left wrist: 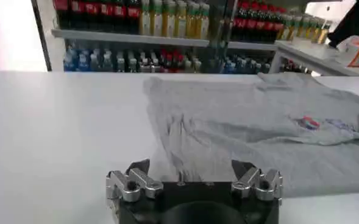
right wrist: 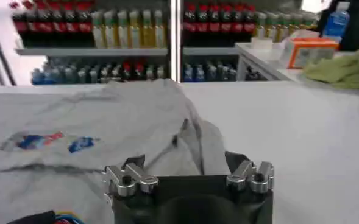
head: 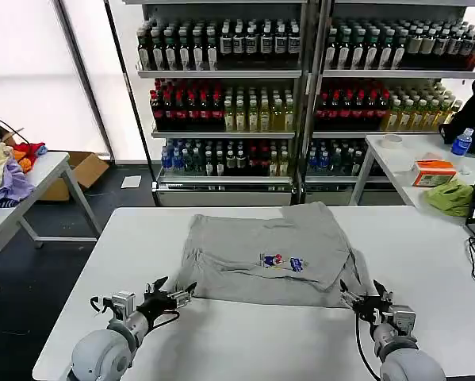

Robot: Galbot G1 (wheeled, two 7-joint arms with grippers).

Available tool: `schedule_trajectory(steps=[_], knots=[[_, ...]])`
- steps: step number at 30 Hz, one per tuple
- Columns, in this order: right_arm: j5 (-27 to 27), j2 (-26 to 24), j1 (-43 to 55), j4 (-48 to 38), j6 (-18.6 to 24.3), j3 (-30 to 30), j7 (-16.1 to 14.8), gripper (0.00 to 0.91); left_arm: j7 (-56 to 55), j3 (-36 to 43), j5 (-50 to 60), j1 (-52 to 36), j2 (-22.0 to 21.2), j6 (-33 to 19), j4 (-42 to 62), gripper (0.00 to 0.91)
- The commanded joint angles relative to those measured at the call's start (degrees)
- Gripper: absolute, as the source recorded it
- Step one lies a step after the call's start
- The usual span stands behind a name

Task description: Fold and organize the clothes.

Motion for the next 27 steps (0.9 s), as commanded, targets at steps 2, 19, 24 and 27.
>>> schedule_trajectory(steps=[2,19,24,27], knots=[[-0.60,1.94,-2.08,-1.21,-0.70,-0.52,2.43,0.000,0.19,0.20,1.04,-0.03,-0.88,-0.45,3.23,0.907],[-0.34,0.40,-2.69,0.06,0.61,-0.53,-0.34,0.000,0.64,0.27,-0.94,-0.37,-1.02,-3.27,4.50,0.010],[0.03,-1.03,-3.87,2.45,1.25,-1.00,-2.44,0.000,0.12,0.02,-1.02,1.91,-0.78,-3.63,2.86,0.010],[1.50,-1.72,-5.17,4.66,1.21,-1.02,-3.18,0.000,-0.49,-0.44,-0.94,5.12,-0.67,-3.48,0.35,0.020]])
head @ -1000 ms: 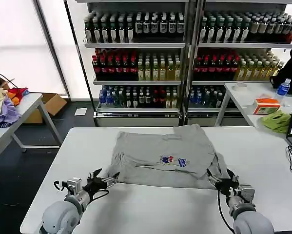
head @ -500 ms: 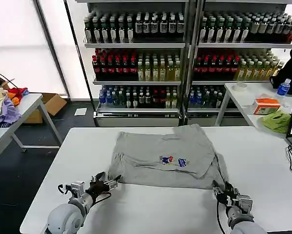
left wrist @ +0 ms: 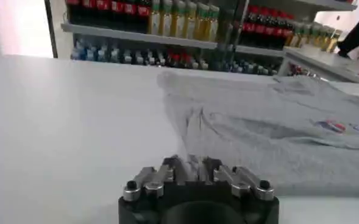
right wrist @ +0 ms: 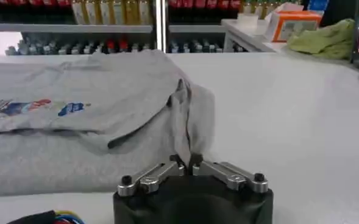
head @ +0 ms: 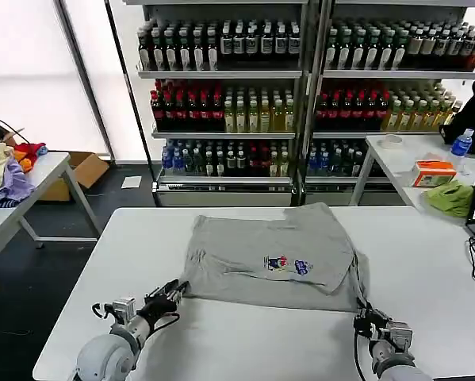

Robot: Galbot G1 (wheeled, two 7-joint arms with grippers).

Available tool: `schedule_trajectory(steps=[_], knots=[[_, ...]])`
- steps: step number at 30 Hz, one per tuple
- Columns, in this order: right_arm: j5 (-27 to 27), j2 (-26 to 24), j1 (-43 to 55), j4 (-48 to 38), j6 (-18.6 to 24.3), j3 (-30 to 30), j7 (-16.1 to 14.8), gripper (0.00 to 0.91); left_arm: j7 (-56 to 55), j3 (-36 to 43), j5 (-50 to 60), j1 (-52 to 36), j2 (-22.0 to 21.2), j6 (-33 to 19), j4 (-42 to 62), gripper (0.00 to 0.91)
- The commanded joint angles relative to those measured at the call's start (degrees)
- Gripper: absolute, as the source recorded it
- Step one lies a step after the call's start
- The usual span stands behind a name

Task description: Fold and organize the clothes.

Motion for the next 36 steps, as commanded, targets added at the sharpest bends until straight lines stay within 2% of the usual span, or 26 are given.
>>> schedule_trajectory(steps=[1,9,13,18,26,27,28,29,30,34,36], knots=[[1.60,-1.50,-2.42,4.41,0.22,-0.21,-2.14,0.000,-0.37,-0.23,-0.10,4.75,-0.17,-0.34,-3.18,0.010],[1.87,-3.07,-11.65,12.09,0.33,0.79,-3.53,0.000,-0.97,-4.34,1.06,16.00,-0.44,-0.29,-12.53,0.010],[2.06,-4.05,-18.70,15.67,0.42,2.81,-4.12,0.000,-1.44,-7.30,1.75,20.38,-1.47,-0.36,-17.47,0.010],[2.18,-4.85,-25.30,18.83,0.23,6.65,-4.61,0.000,-1.59,-11.84,3.92,30.77,-1.79,0.78,-24.55,0.010],[2.24,-4.80,-28.01,19.63,-0.57,8.36,-5.27,0.000,-1.30,-19.49,4.07,38.73,-0.91,3.83,-29.12,0.010],[2.29,-4.56,-27.88,19.71,-1.14,8.19,-4.98,0.000,-1.34,-19.78,4.03,39.14,-1.06,4.33,-29.70,0.121],[2.31,-4.47,-27.79,19.78,-1.47,8.08,-4.76,0.000,-1.22,-19.86,3.91,39.53,-1.38,4.57,-30.12,0.705],[2.18,-4.35,-27.74,19.97,-1.86,8.11,-4.69,0.725,-1.26,-19.89,4.07,39.85,-1.92,4.61,-31.21,0.907],[2.16,-4.35,-27.70,20.20,-2.09,8.25,-4.61,0.907,-1.49,-19.80,4.52,39.90,-2.49,4.63,-31.49,0.907],[2.65,-4.31,-26.62,20.36,-2.11,10.54,-4.20,0.907,-1.17,-19.62,7.49,39.57,-3.38,4.63,-32.40,0.907],[4.12,-4.73,-26.30,21.51,-1.21,13.66,-4.26,0.907,-1.30,-20.49,7.48,39.48,-3.32,4.64,-32.62,0.907]])
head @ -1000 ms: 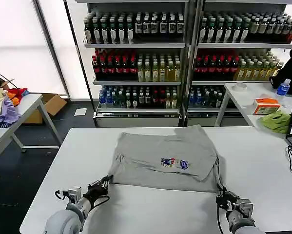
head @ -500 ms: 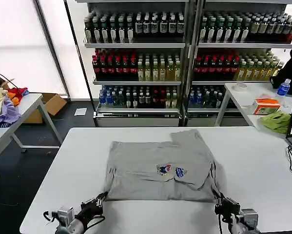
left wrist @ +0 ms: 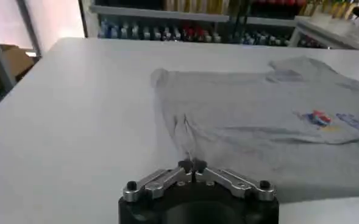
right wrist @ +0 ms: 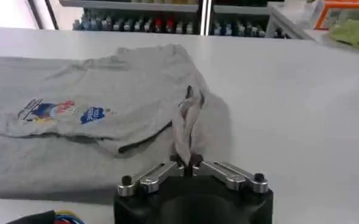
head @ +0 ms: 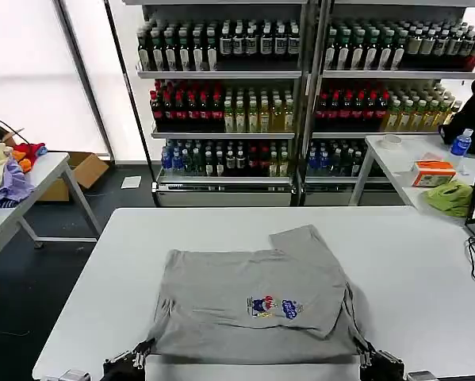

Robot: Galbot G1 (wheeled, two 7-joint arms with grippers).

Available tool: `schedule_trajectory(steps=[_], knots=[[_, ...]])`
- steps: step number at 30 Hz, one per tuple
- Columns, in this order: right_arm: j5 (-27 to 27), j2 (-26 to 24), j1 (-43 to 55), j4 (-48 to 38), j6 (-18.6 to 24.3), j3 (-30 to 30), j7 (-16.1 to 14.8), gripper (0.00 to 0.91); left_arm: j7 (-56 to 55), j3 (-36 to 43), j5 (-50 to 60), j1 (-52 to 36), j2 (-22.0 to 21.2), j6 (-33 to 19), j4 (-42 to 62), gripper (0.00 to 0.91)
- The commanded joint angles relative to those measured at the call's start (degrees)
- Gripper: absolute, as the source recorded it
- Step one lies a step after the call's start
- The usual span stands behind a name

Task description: Fold and organize the clothes.

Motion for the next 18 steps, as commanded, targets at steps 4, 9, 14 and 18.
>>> schedule_trajectory(steps=[4,9,14,18], knots=[[3.49,-1.32,0.72,4.15,-0.08,9.99,-0.70,0.907,-0.03,-6.57,1.72,4.50,-0.97,0.93,-4.98,0.907],[6.89,-6.16,14.10,-1.49,-0.67,9.98,-3.38,0.907,0.55,-10.65,-0.69,1.16,-0.09,0.93,-6.08,0.907],[8.47,-9.23,36.46,-15.32,-2.46,-1.24,-6.92,0.907,4.05,-9.06,-4.39,-11.52,4.08,0.86,0.28,0.907],[6.30,-8.07,51.79,-31.09,-2.41,-10.05,-11.96,0.907,7.05,-2.83,-4.89,-22.94,7.56,0.86,10.00,0.907]])
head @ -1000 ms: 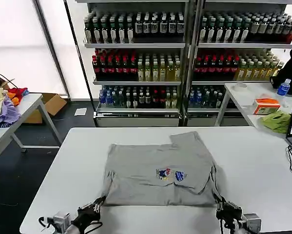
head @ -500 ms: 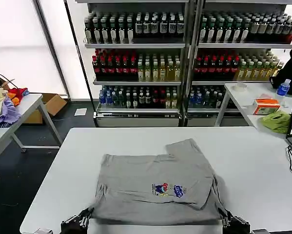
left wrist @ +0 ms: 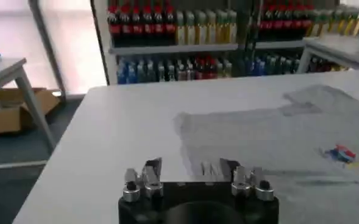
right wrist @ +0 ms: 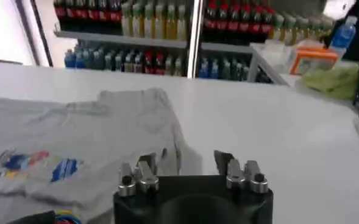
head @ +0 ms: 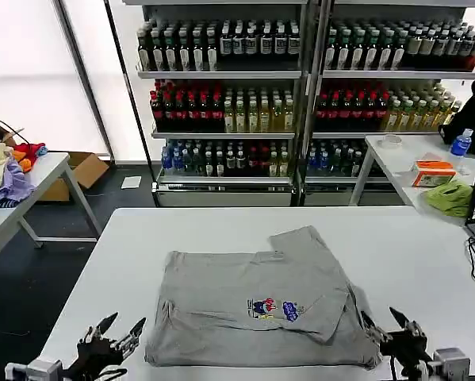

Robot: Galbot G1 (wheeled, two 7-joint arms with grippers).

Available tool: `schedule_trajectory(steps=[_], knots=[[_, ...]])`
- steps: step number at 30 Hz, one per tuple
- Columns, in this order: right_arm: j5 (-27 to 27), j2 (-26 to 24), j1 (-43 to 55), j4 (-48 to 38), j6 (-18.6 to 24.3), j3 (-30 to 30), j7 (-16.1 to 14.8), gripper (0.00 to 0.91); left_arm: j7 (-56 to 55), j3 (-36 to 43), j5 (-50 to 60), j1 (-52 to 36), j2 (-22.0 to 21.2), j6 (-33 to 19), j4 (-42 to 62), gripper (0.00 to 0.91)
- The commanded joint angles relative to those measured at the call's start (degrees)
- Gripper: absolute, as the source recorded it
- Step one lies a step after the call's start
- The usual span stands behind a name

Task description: Fold and organize the clothes.

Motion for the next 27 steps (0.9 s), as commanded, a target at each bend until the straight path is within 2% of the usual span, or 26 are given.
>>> schedule_trajectory(steps=[1,4,5,8,15,20,24,25,26,27], knots=[[-0.12,-1.84,37.24,-27.52,-0.92,-15.02,-8.66,0.907,4.58,4.40,-2.60,-18.43,4.84,0.19,12.09,0.907],[-1.72,0.70,44.26,-36.24,-0.86,-19.88,-10.28,0.907,7.63,9.13,-5.18,-27.26,6.16,0.18,19.93,0.907],[-3.40,1.94,46.71,-39.81,-0.81,-21.73,-11.85,0.907,10.13,10.94,-5.18,-30.78,6.69,0.03,24.68,0.907],[-6.52,4.36,50.24,-45.34,-0.85,-24.38,-12.75,0.907,11.62,14.14,-3.24,-36.80,6.54,-0.65,30.44,0.907],[-6.87,8.27,53.07,-51.71,-0.66,-26.22,-11.40,0.907,11.58,19.49,-0.23,-46.34,4.16,0.12,42.32,0.907],[-9.22,12.12,54.17,-55.92,-0.86,-25.22,-9.19,0.907,11.21,22.29,0.75,-49.22,2.86,0.14,47.33,0.907],[-10.29,13.79,54.57,-58.57,-0.83,-25.25,-9.42,0.907,11.16,23.20,2.37,-49.96,1.53,-0.05,49.37,0.907],[-10.35,13.95,54.55,-58.72,-0.82,-25.49,-9.66,0.836,11.11,23.42,2.38,-49.84,1.06,-0.12,49.48,0.907],[-10.32,14.06,54.49,-58.68,-0.73,-25.72,-9.86,0.484,11.14,23.55,2.44,-49.49,0.81,-0.11,49.38,0.907],[-10.32,14.30,54.38,-58.63,-0.77,-25.93,-9.88,0.302,11.15,23.61,2.51,-49.27,0.71,-0.10,49.22,0.907]])
